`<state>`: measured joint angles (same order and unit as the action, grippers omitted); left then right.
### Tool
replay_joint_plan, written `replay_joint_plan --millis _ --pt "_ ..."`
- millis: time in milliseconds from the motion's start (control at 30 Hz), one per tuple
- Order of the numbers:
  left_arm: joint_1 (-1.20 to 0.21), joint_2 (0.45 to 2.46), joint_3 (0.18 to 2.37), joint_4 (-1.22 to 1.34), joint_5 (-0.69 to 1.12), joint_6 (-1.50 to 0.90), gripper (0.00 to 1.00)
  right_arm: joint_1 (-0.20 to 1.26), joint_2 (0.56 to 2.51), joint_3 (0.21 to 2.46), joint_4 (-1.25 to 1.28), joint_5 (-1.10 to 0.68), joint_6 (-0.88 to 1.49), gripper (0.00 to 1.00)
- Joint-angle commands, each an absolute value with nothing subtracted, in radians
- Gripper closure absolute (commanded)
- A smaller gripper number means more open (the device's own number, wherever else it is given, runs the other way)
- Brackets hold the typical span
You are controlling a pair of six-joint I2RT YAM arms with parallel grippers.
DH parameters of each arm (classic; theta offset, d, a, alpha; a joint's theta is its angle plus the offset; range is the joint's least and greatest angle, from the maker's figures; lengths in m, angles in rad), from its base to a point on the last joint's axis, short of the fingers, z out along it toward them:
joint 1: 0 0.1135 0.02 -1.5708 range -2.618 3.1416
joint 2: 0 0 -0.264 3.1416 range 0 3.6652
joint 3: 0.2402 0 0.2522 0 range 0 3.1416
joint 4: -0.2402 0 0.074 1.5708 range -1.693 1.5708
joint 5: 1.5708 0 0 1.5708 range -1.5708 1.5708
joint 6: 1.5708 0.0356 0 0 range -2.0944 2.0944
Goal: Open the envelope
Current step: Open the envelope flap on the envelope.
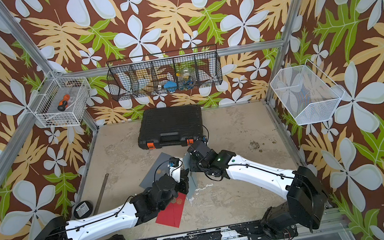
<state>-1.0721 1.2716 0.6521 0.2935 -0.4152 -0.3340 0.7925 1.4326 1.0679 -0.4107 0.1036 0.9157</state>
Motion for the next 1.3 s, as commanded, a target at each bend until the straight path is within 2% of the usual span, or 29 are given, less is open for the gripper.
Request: replay_joint_plan --millis 0,100,367,467,700,767,867,933,1267 --pt "-1.075 1.274 0.663 0.305 -0.388 -0.310 1.00 0.795 1.434 1.072 -0.396 0.100 0.930 0.66" --pt "-1.076 1.274 0.663 0.307 -0.382 -0.306 1.00 0.795 1.433 1.072 -0.393 0.102 0.930 0.72" --pt "-1.078 1.275 0.667 0.308 -0.366 -0.295 1.00 0.796 1.442 1.069 -0.385 0.099 0.939 0.75" --pt "-1.080 1.276 0.667 0.315 -0.363 -0.297 1.00 0.795 1.445 1.068 -0.381 0.100 0.940 0.82" --pt "-1.081 1.275 0.666 0.315 -0.365 -0.293 1.00 0.795 1.442 1.060 -0.363 0.105 0.945 0.84" --pt "-1.081 1.273 0.667 0.316 -0.363 -0.293 1.00 0.795 1.442 1.058 -0.359 0.108 0.943 0.94" --pt "-1.082 1.273 0.664 0.316 -0.360 -0.291 1.00 0.795 1.442 1.059 -0.356 0.109 0.944 0.94" --pt "-1.081 1.272 0.663 0.316 -0.360 -0.293 1.00 0.795 1.442 1.058 -0.354 0.110 0.941 0.98" --pt "-1.083 1.273 0.660 0.312 -0.365 -0.296 1.00 0.795 1.438 1.058 -0.345 0.118 0.931 1.00"
